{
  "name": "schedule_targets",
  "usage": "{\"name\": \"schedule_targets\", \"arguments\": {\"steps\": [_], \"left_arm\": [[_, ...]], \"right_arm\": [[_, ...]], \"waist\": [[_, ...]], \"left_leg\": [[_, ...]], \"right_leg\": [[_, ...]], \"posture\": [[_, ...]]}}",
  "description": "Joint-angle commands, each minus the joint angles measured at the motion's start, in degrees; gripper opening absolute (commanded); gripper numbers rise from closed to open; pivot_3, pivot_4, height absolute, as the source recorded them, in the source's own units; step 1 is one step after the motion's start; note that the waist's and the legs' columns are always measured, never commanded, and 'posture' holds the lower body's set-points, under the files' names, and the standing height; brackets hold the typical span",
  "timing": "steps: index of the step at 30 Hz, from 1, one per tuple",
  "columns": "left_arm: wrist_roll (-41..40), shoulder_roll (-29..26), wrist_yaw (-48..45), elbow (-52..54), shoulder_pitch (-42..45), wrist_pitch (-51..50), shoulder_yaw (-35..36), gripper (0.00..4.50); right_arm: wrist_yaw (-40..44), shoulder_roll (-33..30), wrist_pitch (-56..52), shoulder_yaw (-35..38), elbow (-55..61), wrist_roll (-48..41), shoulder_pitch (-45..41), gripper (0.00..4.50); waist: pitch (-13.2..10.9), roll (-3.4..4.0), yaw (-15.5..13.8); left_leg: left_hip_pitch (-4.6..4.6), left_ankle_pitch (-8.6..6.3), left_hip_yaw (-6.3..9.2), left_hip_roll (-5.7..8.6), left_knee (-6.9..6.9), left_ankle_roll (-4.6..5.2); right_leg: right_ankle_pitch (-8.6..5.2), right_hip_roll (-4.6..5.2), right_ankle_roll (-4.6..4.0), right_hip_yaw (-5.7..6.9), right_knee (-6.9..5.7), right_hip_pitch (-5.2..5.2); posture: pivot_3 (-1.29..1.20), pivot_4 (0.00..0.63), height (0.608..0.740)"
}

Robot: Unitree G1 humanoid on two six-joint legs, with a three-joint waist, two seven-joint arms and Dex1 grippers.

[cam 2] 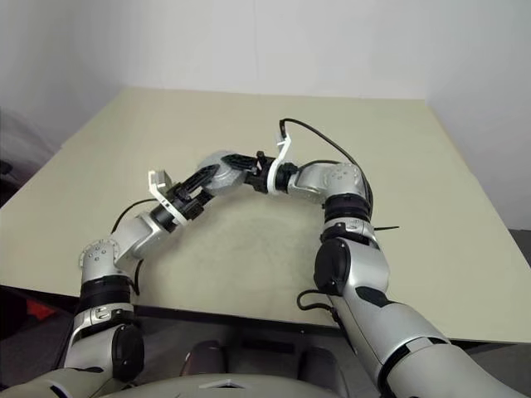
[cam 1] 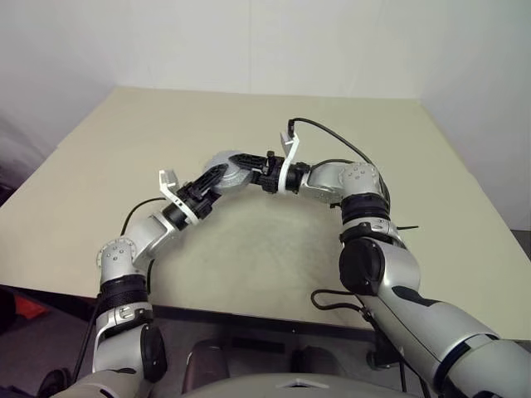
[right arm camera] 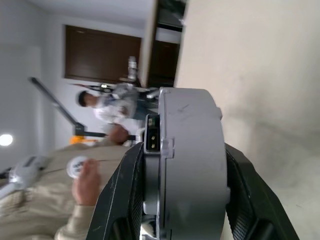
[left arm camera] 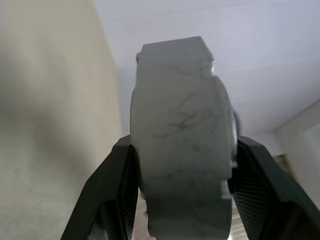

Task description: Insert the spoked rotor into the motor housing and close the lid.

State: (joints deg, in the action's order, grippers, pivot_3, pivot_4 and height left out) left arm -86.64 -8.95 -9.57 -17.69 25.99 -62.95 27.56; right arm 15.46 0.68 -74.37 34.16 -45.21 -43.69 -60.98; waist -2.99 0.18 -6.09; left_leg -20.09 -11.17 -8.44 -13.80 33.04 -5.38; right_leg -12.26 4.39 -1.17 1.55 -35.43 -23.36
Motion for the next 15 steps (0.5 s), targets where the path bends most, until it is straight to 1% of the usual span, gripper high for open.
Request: {"name": "schedule_targets", "arguments": {"steps": [1, 9, 10, 12, 15], "left_arm": [[-0.2, -0.3, -0.7, 1.3, 1.1, 0.2, -0.3, 2.21], [0.5, -0.6, -0.7, 1.7, 1.0, 0.3, -0.4, 2.21], [0.6, -0.5, -0.6, 2.0, 0.9, 0.4, -0.5, 2.21], [0.8, -0.4, -0.5, 2.4, 0.9, 0.7, -0.4, 2.21], [1.4, -0.3, -0.4, 2.7, 0.9, 1.3, -0.3, 2.21]], "right_arm": [[0.4, 0.4, 0.5, -0.5, 3.0, -1.7, -0.7, 2.09], [2.3, 0.4, 2.4, -3.6, 3.9, -0.5, 0.5, 2.09], [2.5, 0.4, 2.6, -3.8, 3.9, -0.4, 0.6, 2.79], [3.1, 0.3, 3.4, -4.9, 4.4, -0.2, 0.9, 3.31], [3.4, 0.4, 5.0, -6.4, 5.6, 0.4, 1.3, 4.39]], "waist": [[0.0, 0.0, 0.0], [0.0, 0.0, 0.0], [0.0, 0.0, 0.0], [0.0, 0.0, 0.0], [0.0, 0.0, 0.0]], "left_leg": [[0.0, 0.0, 0.0, 0.0, 0.0, 0.0], [0.0, 0.0, 0.0, 0.0, 0.0, 0.0], [0.0, 0.0, 0.0, 0.0, 0.0, 0.0], [0.01, 0.0, 0.0, 0.0, 0.0, 0.0], [0.0, 0.0, 0.0, 0.0, 0.01, 0.0]], "right_leg": [[0.0, 0.0, 0.0, 0.0, 0.0, 0.0], [0.0, 0.0, 0.0, 0.0, -0.01, 0.0], [0.0, 0.0, 0.0, 0.0, -0.01, 0.0], [0.0, 0.0, 0.0, 0.0, -0.01, 0.01], [0.0, 0.0, 0.0, 0.0, -0.01, 0.01]], "posture": [[0.0, 0.0, 0.74], [0.0, 0.0, 0.74], [0.0, 0.0, 0.74], [0.0, 0.0, 0.74], [0.0, 0.0, 0.74]]}}
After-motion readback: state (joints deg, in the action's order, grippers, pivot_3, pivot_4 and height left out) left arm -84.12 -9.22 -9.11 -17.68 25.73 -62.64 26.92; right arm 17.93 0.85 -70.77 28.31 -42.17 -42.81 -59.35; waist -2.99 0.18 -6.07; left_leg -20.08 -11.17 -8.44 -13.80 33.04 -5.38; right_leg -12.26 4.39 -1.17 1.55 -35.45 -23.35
